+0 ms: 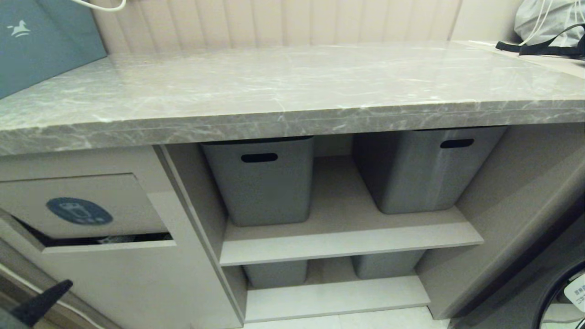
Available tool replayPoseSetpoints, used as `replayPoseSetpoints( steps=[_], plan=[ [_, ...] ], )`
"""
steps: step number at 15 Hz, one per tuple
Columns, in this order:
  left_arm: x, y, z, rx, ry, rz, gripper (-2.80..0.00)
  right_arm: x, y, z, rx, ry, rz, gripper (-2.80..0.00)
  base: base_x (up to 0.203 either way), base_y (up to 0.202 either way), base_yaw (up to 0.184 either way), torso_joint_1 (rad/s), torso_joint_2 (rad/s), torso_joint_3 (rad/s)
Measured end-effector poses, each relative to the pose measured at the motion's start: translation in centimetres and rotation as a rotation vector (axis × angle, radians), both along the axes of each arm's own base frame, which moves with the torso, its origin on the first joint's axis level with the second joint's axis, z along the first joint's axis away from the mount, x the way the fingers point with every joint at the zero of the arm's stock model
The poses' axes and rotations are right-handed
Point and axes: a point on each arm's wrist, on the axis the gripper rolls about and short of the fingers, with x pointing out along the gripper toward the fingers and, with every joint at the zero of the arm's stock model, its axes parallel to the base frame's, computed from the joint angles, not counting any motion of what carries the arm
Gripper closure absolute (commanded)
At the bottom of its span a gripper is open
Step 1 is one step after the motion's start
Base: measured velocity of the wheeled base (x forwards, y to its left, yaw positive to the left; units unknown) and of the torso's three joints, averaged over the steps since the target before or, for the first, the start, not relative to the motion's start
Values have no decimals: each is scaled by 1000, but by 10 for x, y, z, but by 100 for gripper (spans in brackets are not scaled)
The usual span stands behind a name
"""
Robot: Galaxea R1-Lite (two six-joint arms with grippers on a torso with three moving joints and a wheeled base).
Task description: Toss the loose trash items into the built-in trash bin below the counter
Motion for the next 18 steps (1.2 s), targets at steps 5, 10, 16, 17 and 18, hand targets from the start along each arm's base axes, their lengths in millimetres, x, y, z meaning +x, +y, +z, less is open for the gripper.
replayPoseSetpoints(
  steps=[5,10,16,17,18],
  plan=[
    [-53,-14,-31,457,35,-152,0,0,0,0,0,0,0,0,0,0,0,0,0,0],
    [-64,-14,-49,622,99,-175,0,0,0,0,0,1,0,0,0,0,0,0,0,0],
    [-78,-12,-56,707,-52,-153,0,0,0,0,-2,1,1,0,0,0,0,0,0,0],
    [-82,-12,-58,712,-66,-139,0,0,0,0,-6,0,1,0,0,0,0,0,0,0],
    [-85,-12,-59,714,-91,-127,0,0,0,0,-13,0,2,0,0,0,0,0,0,0]
  ],
)
